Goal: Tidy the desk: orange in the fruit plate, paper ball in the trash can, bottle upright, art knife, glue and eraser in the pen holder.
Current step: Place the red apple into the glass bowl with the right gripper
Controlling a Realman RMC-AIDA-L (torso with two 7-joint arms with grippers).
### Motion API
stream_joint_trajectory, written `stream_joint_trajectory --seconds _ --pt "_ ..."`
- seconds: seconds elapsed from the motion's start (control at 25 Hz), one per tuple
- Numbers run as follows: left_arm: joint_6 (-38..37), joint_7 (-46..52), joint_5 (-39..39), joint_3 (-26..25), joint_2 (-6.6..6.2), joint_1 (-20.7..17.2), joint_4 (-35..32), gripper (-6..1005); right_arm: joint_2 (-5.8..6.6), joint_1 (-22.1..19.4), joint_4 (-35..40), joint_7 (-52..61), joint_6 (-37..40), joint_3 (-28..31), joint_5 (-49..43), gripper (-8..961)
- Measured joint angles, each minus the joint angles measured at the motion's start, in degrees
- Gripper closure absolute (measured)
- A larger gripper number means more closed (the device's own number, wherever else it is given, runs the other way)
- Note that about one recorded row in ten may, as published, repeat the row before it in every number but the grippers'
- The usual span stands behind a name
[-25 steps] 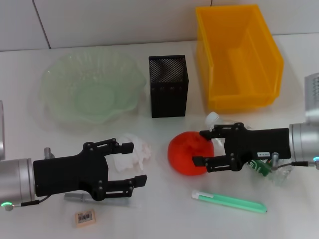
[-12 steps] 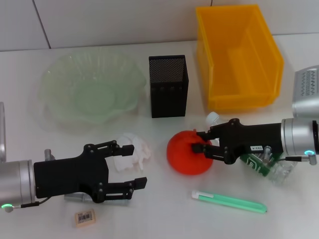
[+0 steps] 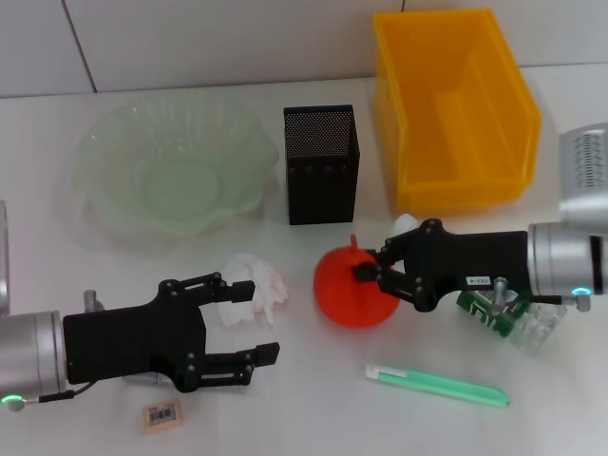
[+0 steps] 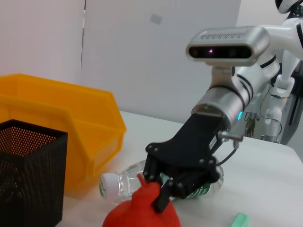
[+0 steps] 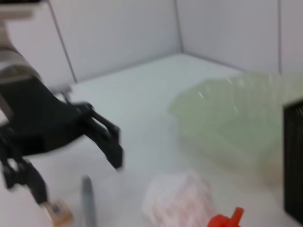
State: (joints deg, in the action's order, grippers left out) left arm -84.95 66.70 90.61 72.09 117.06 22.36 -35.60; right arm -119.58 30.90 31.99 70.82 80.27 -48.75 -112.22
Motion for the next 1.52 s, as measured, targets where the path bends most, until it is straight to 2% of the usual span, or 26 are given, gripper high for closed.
stream_joint_trajectory --seconds 0.12,0.24,0.4,0.56,0.64,0.68,0.72,0.8,0.84,0.88,0.92,0.96,1.0,1.04,1.08,1.24,1.52 --pt "-0.31 0.0 0.0 -0.31 -0.05 -0.43 0.0 184 0.18 -2.06 3.37 -1.26 5.23 -0.05 6.5 838" --pt "-0.34 -0.14 0.0 -0.42 -0.13 -0.75 0.0 184 0.2 -3.06 5.96 -1.35 6.31 -0.06 10.23 864" --pt "-0.35 -0.31 0.0 -0.44 -0.13 -0.89 0.0 184 0.2 -2.64 6.76 -2.15 6.72 -0.4 13.77 891" --pt "-0.44 -0.52 0.0 -0.46 0.02 -1.09 0.0 184 0.11 -0.38 6.67 -5.73 6.17 -1.25 19.97 913" --pt "-0.48 -0.55 0.0 -0.46 0.04 -1.11 0.0 184 0.1 2.74 6.51 -6.35 3.55 -2.64 23.04 917" --pt "-0.48 -0.55 0.0 -0.46 0.04 -1.11 0.0 184 0.1 2.74 6.51 -6.35 3.55 -2.64 23.04 917" --pt "-0.48 -0.74 0.0 -0.47 0.11 -1.24 0.0 184 0.03 5.22 6.05 -6.39 -0.37 -3.92 23.71 916" --pt "-0.49 -1.28 0.0 -0.47 0.25 -1.6 0.0 184 -0.01 6.68 5.51 -6.41 -2.69 -4.89 23.91 915" --pt "-0.49 -1.28 0.0 -0.47 0.25 -1.6 0.0 184 0.05 9.95 3.44 -6.45 -8.07 -7.21 24.05 915" --pt "-0.49 -1.28 0.0 -0.47 0.25 -1.6 0.0 184 0.05 9.95 3.44 -6.45 -8.07 -7.21 24.05 914" --pt "-0.49 -1.28 0.0 -0.47 0.25 -1.6 0.0 184 0.14 13.85 1.06 -6.61 -14.05 -9.4 24.1 914" --pt "-0.5 -1.9 -0.01 -0.47 0.46 -2.31 -0.01 184 0.14 13.85 1.06 -6.61 -14.05 -9.4 24.1 913" --pt "-0.5 -1.9 -0.01 -0.47 0.46 -2.31 -0.01 184 0.16 15.72 -0.04 -6.67 -16.76 -10.22 24.11 913" --pt "-0.65 -1.92 -0.01 -0.47 0.51 -2.44 -0.02 184 0.1 19.07 -1.75 -6.66 -21.05 -11.17 24.13 912" --pt "-0.79 -1.93 -0.01 -0.47 0.54 -2.53 -0.01 184 0.1 19.07 -1.75 -6.66 -21.05 -11.17 24.13 912" --pt "-1.14 -1.94 0.0 -0.46 0.53 -2.66 0.0 184 -0.16 26.18 -6.28 -6.31 -28.21 -11.61 24.17 909" --pt "-2.05 -2.62 -0.08 -0.52 0.23 -3.91 -0.01 184 -0.35 30.9 -12.48 -5.79 -33.73 -11.63 24.17 906"
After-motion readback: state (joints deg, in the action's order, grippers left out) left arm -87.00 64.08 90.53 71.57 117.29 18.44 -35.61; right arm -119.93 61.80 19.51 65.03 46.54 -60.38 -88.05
